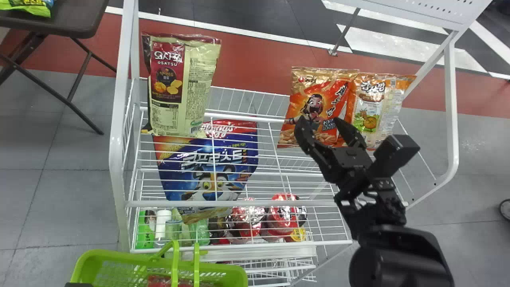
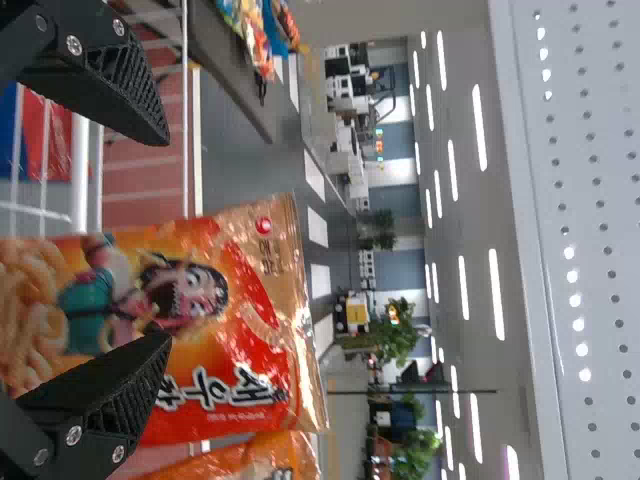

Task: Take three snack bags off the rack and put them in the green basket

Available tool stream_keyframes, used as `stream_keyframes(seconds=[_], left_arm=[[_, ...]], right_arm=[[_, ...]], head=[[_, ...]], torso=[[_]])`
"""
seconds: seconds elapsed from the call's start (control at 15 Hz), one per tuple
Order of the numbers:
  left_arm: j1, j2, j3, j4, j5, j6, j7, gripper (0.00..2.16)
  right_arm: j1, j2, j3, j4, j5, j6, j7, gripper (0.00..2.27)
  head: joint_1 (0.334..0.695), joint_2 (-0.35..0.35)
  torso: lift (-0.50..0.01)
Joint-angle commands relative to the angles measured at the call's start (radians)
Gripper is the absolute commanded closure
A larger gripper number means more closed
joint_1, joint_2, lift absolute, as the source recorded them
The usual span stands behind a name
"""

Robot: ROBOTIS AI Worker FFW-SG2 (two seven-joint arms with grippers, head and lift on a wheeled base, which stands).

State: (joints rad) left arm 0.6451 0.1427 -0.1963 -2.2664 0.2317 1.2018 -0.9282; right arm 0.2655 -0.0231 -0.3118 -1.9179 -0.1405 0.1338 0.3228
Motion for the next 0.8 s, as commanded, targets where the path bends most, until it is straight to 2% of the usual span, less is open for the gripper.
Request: stream_keyframes(seconds=[0.0,0.27,0.33,0.4,0.47,0.53,0.6,0.73], left_arm=[[-0.002,0.0,0.003,0.008,0.003,0.0,0.0,1.93],[-0.004,0.002,0.011,0.008,0.005,0.003,0.0,1.93],[-0.004,0.002,0.014,0.008,0.005,0.006,0.0,1.93],[-0.005,0.002,0.014,0.008,0.005,0.009,0.002,1.93],[-0.01,0.002,0.012,0.008,0.005,0.019,0.003,1.93],[-0.015,0.002,0.011,0.008,0.005,0.022,0.006,1.93],[-0.018,0.002,0.009,0.008,0.005,0.025,0.008,1.93],[-0.021,0.002,0.009,0.011,0.006,0.025,0.009,1.93]], right_arm=[[-0.1,-0.001,-0.023,0.111,0.041,-0.033,-0.005,0.21],[-0.203,-0.024,-0.043,0.267,0.075,-0.046,-0.007,0.33],[-0.221,-0.031,-0.056,0.287,0.073,-0.027,0.01,0.65],[-0.232,-0.038,-0.056,0.295,0.061,0.028,0.039,0.83],[-0.236,-0.043,-0.056,0.295,0.059,0.053,0.059,1.18],[-0.238,-0.043,-0.052,0.293,0.058,0.08,0.064,1.75],[-0.235,-0.043,-0.055,0.286,0.055,0.114,0.065,2.02],[-0.215,-0.043,-0.058,0.252,0.039,0.126,0.085,2.13]], head=[[0.695,-0.35],[0.695,-0.35],[0.695,-0.35],[0.695,-0.35],[0.695,-0.35],[0.695,-0.35],[0.695,-0.35],[0.695,-0.35]], torso=[[-0.025],[-0.025],[-0.025],[-0.025],[-0.025],[-0.025],[-0.025],[-0.025]])
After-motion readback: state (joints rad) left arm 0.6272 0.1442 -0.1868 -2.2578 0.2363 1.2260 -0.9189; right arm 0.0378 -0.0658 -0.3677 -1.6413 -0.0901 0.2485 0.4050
